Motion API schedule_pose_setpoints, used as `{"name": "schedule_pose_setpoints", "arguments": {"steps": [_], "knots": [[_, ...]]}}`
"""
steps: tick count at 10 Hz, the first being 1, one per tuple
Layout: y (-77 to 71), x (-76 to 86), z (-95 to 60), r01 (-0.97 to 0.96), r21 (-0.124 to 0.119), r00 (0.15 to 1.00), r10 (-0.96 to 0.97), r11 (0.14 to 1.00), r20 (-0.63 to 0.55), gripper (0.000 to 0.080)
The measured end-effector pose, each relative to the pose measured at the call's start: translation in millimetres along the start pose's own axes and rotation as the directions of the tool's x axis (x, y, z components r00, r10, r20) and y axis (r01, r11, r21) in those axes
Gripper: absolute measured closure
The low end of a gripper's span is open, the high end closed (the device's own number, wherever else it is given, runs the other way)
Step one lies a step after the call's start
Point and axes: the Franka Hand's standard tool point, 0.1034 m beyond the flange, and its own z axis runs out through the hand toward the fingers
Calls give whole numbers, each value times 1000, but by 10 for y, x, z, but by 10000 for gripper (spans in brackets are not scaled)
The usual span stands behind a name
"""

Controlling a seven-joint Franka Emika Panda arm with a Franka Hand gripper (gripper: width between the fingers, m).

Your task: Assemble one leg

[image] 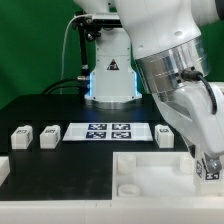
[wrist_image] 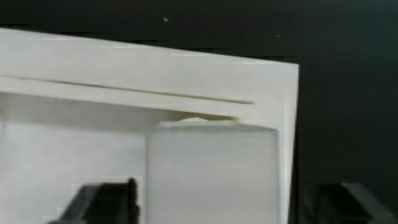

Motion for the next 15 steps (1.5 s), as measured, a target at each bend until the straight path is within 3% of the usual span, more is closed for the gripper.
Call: {"name": "schedule_pose_setpoints", "arguments": {"steps": [1, 2, 3, 5, 6, 7, 8, 9, 10, 11, 12, 13, 15], "knots": [[23, -61, 1, 135, -28, 991, -135, 990, 0, 205], [20, -85, -7, 304, -40, 952, -305, 952, 0, 205], [26, -68, 1, 390, -40, 921, -390, 920, 4, 161], [27, -61, 1, 574, -39, 819, -574, 818, 12, 152], [30, -62, 3, 668, -46, 744, -668, 743, 13, 152], [31, -75, 12, 785, -80, 616, -788, 614, 6, 151], [29, -87, 21, 901, -98, 426, -905, 423, 13, 151], [24, -83, 23, 924, -93, 373, -928, 370, 12, 151], [25, -83, 23, 915, -93, 394, -919, 392, 11, 151], [25, -83, 23, 911, -93, 405, -914, 402, 10, 239], [24, -90, 25, 877, -91, 475, -880, 473, 3, 239], [23, -103, 28, 810, -84, 581, -814, 580, -6, 452], [23, -103, 28, 731, -82, 678, -735, 677, -16, 485]]}}
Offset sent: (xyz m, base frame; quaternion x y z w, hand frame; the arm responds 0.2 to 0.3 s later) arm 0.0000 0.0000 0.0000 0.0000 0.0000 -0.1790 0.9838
